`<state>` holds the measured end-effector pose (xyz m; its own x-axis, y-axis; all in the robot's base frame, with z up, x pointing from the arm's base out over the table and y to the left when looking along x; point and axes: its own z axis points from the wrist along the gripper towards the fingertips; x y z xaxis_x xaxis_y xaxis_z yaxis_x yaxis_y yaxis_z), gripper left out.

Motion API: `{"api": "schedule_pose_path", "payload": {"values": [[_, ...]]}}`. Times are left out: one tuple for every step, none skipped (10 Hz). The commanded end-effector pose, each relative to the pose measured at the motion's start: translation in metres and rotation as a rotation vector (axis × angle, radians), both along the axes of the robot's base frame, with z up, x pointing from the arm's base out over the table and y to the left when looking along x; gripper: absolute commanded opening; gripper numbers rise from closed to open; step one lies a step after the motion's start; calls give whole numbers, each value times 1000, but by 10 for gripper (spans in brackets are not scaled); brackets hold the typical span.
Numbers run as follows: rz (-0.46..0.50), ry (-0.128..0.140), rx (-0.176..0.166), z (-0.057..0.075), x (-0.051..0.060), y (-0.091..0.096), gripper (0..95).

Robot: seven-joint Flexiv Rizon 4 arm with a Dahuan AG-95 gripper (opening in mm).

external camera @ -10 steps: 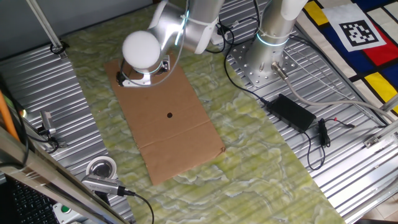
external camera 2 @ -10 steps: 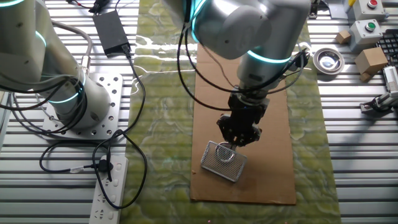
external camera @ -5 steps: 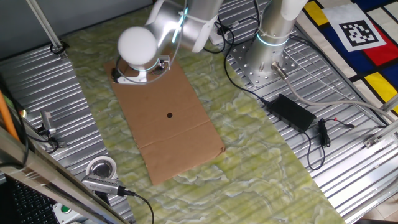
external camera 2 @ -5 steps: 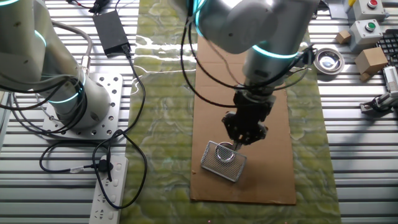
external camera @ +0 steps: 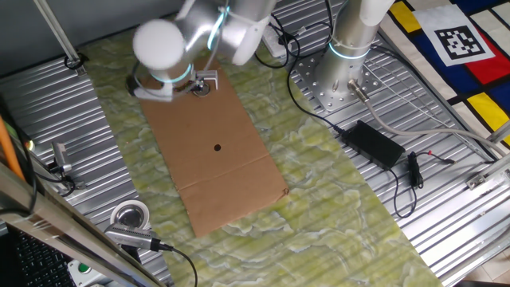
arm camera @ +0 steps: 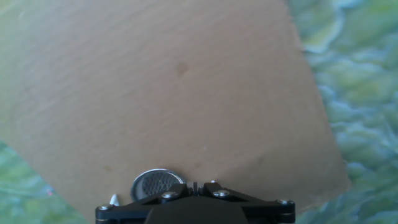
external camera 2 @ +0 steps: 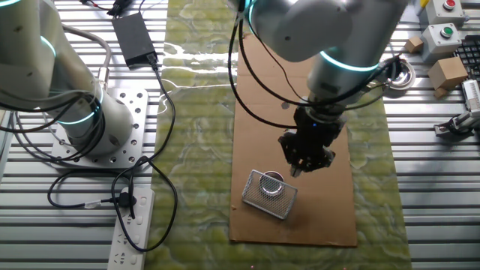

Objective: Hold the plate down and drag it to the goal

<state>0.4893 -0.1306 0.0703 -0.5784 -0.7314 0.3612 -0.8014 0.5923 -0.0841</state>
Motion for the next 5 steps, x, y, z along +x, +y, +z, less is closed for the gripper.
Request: {"api": "schedule_pose_path", "payload": {"values": [[-243, -87, 88, 16, 6, 32, 0], [-266, -93, 91, 17, 6, 42, 0], [-299, -101, 107, 18, 5, 51, 0], [-332, -107, 129, 17, 3, 60, 0], [-370, -109, 139, 18, 2, 70, 0]]}}
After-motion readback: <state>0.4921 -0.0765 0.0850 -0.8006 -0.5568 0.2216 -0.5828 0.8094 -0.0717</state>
